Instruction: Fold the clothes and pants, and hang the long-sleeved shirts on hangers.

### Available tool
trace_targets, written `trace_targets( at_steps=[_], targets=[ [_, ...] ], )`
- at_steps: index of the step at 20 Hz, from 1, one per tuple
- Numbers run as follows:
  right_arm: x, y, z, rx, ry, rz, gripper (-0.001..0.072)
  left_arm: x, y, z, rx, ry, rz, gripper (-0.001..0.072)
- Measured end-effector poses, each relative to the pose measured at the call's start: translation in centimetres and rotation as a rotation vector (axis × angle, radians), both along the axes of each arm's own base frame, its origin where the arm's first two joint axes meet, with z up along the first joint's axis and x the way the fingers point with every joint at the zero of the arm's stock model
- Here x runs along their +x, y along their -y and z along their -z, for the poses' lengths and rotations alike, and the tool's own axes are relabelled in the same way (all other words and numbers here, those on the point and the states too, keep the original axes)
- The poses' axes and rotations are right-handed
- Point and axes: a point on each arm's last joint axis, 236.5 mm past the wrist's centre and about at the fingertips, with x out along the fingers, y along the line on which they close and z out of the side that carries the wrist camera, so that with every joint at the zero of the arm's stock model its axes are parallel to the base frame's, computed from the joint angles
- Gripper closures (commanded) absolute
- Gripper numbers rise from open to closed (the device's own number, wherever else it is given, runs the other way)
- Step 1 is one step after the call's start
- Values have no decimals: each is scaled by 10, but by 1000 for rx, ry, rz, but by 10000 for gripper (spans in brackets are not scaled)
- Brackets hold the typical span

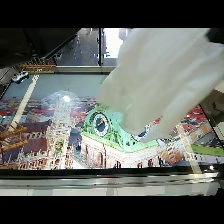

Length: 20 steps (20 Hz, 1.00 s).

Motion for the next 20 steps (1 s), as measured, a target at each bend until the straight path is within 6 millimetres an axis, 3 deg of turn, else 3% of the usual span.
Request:
trace_targets(
  at_steps=[3, 6, 9, 12, 15, 17, 20],
  targets=[
    [-52, 92, -1, -68, -80, 287, 694, -7, -2, -1, 43, 72, -12, 187],
    [-116, 174, 8, -77, -174, 580, 694, 3, -7, 12, 134, 112, -71, 187],
    [-187, 239, 22, -27, -255, 857, 694, 20, -19, 37, 267, 127, -151, 188],
    [-261, 280, 6, 7, -209, 1109, 694, 35, -34, 59, 392, 133, -223, 188],
    [-313, 305, -21, -12, -136, 1277, 694, 42, -42, 69, 451, 135, -261, 189],
    [-335, 320, -40, -41, -89, 1353, 694, 45, -46, 72, 472, 134, -273, 189],
    [-353, 347, -49, -66, -67, 1423, 694, 46, -48, 76, 492, 131, -278, 190]
  ],
)
